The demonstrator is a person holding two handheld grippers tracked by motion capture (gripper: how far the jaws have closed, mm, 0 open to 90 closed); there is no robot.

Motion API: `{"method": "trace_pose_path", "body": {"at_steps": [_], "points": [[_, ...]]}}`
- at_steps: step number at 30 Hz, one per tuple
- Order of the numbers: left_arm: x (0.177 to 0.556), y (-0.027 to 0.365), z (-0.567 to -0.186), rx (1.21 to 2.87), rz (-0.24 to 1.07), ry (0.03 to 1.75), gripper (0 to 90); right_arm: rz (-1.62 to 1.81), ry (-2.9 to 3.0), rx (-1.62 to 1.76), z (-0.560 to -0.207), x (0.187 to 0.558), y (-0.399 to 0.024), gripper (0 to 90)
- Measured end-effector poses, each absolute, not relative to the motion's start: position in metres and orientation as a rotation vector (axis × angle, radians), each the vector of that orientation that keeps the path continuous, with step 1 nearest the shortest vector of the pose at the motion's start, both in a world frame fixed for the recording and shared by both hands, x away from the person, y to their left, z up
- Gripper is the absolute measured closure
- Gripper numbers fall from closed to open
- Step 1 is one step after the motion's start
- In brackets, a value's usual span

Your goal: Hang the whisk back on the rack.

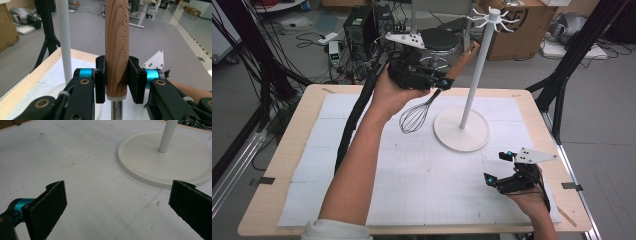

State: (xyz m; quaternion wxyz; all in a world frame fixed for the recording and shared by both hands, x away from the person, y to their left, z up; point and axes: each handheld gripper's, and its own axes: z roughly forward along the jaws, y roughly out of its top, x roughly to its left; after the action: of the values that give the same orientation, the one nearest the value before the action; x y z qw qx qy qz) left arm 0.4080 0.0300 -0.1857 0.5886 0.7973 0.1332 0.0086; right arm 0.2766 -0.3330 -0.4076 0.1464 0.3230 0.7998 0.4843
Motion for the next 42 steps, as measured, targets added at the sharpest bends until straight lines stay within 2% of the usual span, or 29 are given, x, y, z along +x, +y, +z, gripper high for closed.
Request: {"method": "trace_pose_path", "body": {"at_steps": [21,42], "points": [[0.434,0.025,-0.156,1.838,0.072,0.353,70.8,1.393,2.305,0.931,-0.408,0.276,-0.333,0.5],[0.445,0.013,-0.166,1.871,0.092,0.413,70.8,1.397,2.299,0.926,-0.407,0.275,-0.334,0.5]]}}
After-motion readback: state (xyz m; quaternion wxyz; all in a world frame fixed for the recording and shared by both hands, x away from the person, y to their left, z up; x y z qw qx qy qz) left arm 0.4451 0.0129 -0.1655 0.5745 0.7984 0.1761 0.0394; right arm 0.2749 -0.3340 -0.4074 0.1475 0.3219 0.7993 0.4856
